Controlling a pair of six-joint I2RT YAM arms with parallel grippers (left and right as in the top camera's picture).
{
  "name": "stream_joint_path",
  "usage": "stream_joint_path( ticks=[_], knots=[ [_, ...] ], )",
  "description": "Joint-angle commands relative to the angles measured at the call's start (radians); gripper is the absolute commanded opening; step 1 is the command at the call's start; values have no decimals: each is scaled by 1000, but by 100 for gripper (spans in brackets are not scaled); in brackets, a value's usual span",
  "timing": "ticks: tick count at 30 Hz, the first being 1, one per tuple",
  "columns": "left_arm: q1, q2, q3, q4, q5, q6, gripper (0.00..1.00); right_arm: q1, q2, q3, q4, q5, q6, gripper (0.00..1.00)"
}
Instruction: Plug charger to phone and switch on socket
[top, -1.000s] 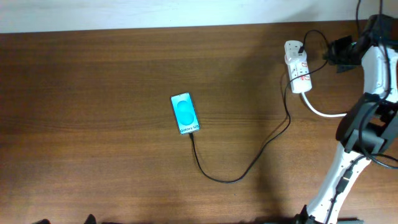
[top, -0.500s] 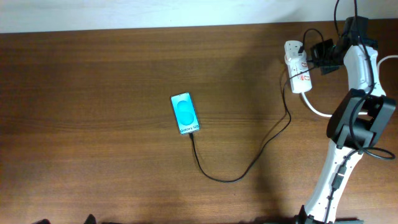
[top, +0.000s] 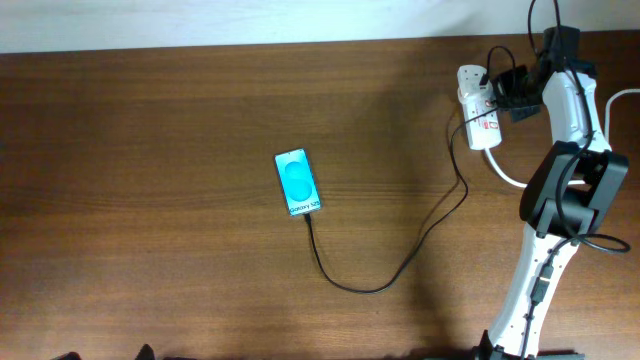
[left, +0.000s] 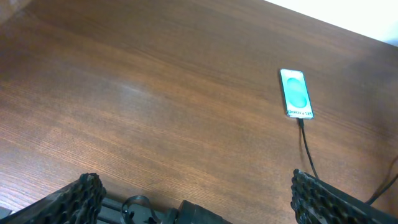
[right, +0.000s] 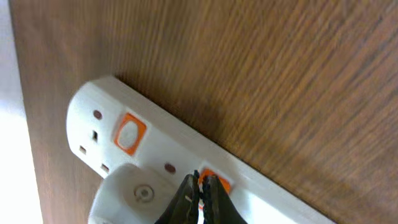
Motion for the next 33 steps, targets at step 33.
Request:
stream_joint_path(
  ticks=[33],
  knots=[
    [3,-5,-4,0,-14,-16,99,119,19,-92,-9,0,-296,4]
  ],
)
